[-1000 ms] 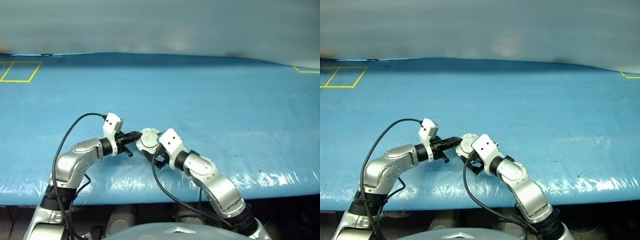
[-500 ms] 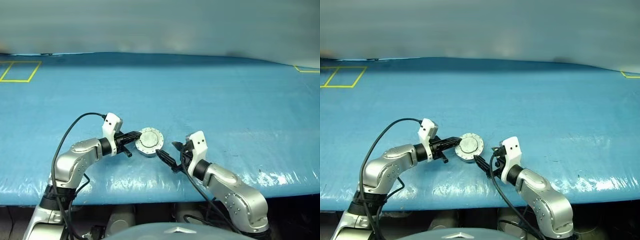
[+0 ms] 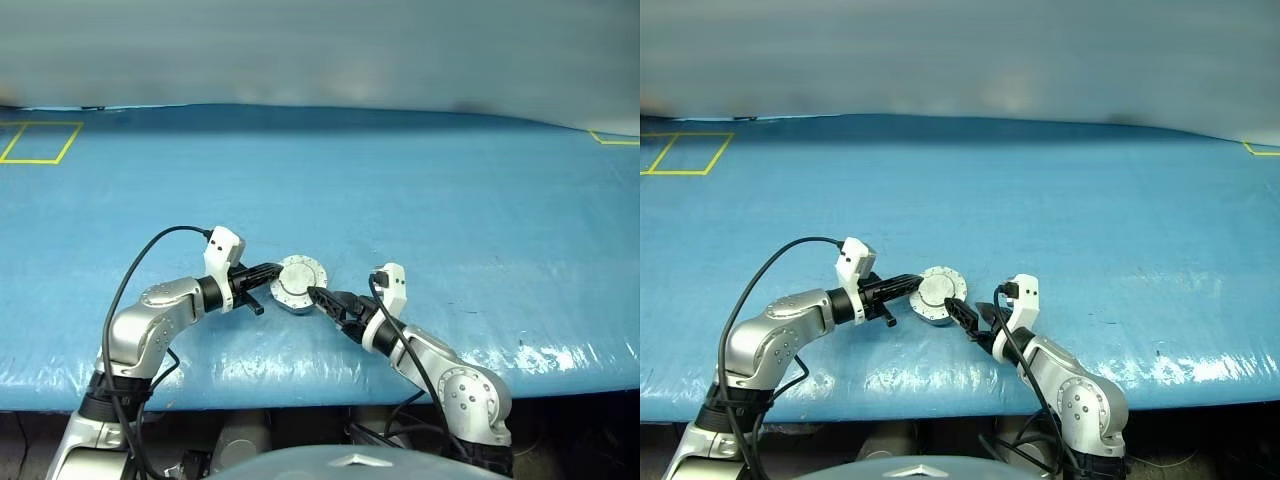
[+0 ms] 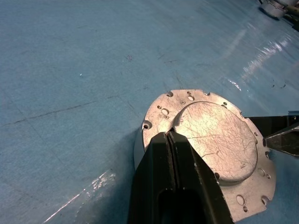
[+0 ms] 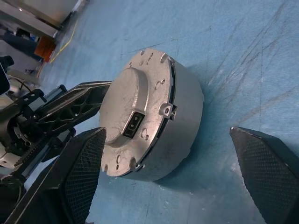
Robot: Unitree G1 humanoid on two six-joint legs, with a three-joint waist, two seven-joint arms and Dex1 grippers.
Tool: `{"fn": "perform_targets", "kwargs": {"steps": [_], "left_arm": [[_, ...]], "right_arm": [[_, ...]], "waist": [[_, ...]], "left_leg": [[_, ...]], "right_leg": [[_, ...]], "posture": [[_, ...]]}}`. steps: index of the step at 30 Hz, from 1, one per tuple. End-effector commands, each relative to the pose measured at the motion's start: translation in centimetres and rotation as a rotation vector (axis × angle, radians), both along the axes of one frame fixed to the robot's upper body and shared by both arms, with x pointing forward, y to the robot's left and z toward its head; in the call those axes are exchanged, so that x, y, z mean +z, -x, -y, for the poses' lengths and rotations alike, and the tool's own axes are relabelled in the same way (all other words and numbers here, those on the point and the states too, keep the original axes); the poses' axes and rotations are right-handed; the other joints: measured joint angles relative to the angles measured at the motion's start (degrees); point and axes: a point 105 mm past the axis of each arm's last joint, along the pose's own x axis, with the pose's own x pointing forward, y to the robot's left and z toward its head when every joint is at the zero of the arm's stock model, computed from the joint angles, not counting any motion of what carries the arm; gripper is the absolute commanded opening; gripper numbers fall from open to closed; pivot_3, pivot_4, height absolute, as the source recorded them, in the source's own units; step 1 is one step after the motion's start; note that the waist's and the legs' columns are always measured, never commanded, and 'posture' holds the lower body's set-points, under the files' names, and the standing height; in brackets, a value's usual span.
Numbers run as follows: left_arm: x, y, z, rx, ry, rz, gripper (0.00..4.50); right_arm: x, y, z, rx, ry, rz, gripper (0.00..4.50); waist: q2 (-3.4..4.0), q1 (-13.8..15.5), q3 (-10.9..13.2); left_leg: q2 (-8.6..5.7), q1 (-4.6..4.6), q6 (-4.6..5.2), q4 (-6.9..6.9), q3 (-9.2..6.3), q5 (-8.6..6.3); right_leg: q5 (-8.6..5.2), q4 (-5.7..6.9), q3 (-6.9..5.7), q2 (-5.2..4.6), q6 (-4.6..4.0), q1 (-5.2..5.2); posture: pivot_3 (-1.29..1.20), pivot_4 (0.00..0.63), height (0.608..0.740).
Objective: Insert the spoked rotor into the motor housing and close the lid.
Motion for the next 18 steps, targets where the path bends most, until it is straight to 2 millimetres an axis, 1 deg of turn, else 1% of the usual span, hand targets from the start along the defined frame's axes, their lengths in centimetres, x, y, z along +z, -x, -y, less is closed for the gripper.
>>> {"fn": "perform_targets", "kwargs": {"steps": [1,9,13,17,18], "left_arm": [[-0.3,0.4,0.3,-0.010,-0.006,-0.009,0.00],[-0.3,0.3,0.5,-0.011,-0.005,-0.009,0.00],[-0.4,0.3,0.5,-0.006,-0.005,-0.010,0.00],[-0.4,0.3,0.4,0.000,-0.006,-0.012,0.00],[-0.5,0.3,0.4,0.003,-0.008,-0.012,0.00]], "right_arm": [[2.0,-0.2,-2.5,0.012,-0.181,-0.008,4.48],[2.2,-0.3,-3.5,0.013,-0.332,-0.106,4.48],[1.7,-0.1,-3.8,0.014,-0.383,-0.169,4.48],[1.0,0.1,-3.7,0.008,-0.385,-0.217,4.48],[0.8,0.1,-3.6,0.003,-0.388,-0.230,4.30]], "waist": [[0.00,-0.05,0.00],[0.00,-0.06,0.00],[0.00,-0.07,0.00],[0.00,-0.10,-0.01],[-0.01,-0.12,-0.01]], "left_leg": [[0.00,0.00,0.00,0.00,0.00,0.00],[0.00,0.00,0.01,0.00,0.00,0.00],[-0.01,0.00,0.01,0.00,0.00,0.00],[0.00,0.00,0.01,0.00,0.00,0.00],[0.00,0.00,0.01,0.00,0.00,0.00]], "right_leg": [[-0.01,0.00,0.00,0.00,-0.01,0.00],[-0.01,0.00,0.00,0.00,-0.01,0.01],[-0.01,-0.01,0.01,0.00,-0.01,0.01],[-0.01,-0.01,0.01,0.00,-0.01,0.02],[-0.01,-0.01,0.01,0.00,-0.01,0.02]], "posture": [[0.00,0.150,0.740],[0.00,0.150,0.740],[0.00,0.150,0.740],[0.00,0.150,0.740],[0.00,0.150,0.740]]}}
